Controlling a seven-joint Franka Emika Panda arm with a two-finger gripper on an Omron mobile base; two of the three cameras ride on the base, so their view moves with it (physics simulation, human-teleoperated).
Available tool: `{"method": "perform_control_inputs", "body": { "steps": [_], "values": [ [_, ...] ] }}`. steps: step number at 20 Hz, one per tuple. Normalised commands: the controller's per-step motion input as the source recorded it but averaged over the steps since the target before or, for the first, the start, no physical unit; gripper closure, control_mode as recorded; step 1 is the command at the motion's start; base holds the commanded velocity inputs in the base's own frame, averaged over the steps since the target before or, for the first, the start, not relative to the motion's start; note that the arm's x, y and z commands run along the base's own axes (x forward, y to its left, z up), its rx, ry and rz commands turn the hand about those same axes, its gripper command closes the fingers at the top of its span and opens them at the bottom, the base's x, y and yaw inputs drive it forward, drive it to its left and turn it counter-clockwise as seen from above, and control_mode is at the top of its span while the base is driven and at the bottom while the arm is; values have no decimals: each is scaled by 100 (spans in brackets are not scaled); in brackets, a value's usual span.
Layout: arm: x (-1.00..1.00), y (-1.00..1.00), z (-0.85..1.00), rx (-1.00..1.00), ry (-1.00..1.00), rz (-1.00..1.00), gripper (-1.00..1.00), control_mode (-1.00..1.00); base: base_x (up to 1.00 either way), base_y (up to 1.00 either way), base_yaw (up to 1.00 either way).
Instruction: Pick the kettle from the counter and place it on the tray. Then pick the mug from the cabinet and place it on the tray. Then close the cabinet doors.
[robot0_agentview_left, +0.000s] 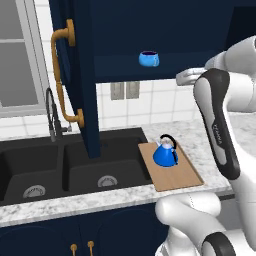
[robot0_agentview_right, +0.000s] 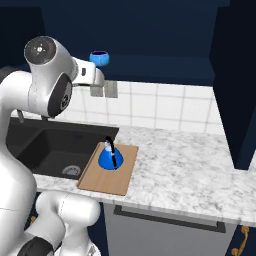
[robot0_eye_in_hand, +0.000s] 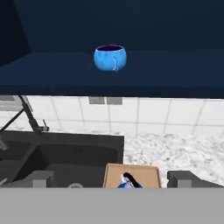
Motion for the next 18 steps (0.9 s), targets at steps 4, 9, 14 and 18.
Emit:
{"method": "perform_control_inputs", "body": {
  "steps": [4, 9, 14, 18],
  "values": [
    [52, 20, 8, 0, 14, 0, -100, -100, 0, 0, 0],
    [52, 1, 0, 3, 1, 5, -100, -100, 0, 0, 0],
    [53, -2, -1, 5, 0, 11, -100, -100, 0, 0, 0],
    [50, 0, 0, 1, 0, 11, -100, -100, 0, 0, 0]
  ]
}}
